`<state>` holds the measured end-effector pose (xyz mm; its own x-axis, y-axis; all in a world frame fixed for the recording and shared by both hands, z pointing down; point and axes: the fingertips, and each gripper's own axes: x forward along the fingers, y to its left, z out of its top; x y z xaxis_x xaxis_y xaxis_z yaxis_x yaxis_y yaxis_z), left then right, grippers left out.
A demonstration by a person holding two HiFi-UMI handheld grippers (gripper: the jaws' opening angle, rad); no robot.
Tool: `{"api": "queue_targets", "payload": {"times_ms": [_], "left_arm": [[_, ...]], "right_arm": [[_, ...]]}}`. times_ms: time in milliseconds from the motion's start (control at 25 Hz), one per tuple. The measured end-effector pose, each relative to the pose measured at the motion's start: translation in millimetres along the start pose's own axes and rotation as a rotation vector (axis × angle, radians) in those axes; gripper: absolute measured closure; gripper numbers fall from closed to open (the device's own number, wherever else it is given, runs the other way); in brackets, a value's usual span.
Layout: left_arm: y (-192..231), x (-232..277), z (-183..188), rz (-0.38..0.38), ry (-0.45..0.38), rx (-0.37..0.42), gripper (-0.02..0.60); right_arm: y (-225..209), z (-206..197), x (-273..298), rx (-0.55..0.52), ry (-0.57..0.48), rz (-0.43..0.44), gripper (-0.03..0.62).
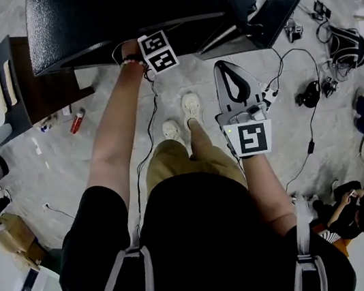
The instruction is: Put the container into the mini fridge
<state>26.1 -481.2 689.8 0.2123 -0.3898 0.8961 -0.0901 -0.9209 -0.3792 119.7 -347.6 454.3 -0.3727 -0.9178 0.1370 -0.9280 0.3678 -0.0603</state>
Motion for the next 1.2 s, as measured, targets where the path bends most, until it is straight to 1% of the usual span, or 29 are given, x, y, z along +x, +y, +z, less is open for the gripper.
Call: {"api": "queue_targets", "payload": {"times_ms": [160,240,320,400,480,840,1200], "left_arm": [[0.2,5.5,-3.1,0.014,0.005,0.004,0.422],[8.3,8.8,-7.8,0.059,0.019,-0.004,0.422],[17.8,9.7,-13.8,0.107,0.035,-0.031,0.422],[21.8,10.1,-17.0,0.123,0.038,-0.063,0.422],[21.3,11.1,-16.2,0.118,0.029,-0.076,0.422],[12.1,12.4,-8.8,0.089,0.004,-0.084,0.422],[7.0,8.2,-9.3,0.076,0.001,-0.103,0.422]], "right_arm": [[0.9,-5.0,-2.6,0.000,0.019,-0.003,0.557],[1.7,-3.5,-2.7,0.005,0.009,-0.002,0.557],[2.8,-2.2,-4.1,0.008,0.005,0.000,0.557],[2.9,-3.8,-6.0,0.006,0.015,0.003,0.557],[2.3,-5.8,-6.9,0.001,0.023,0.005,0.557],[3.9,-3.2,-9.4,-0.012,0.011,0.013,0.557],[3.9,0.2,-13.4,-0.018,0.000,0.016,0.557]]}}
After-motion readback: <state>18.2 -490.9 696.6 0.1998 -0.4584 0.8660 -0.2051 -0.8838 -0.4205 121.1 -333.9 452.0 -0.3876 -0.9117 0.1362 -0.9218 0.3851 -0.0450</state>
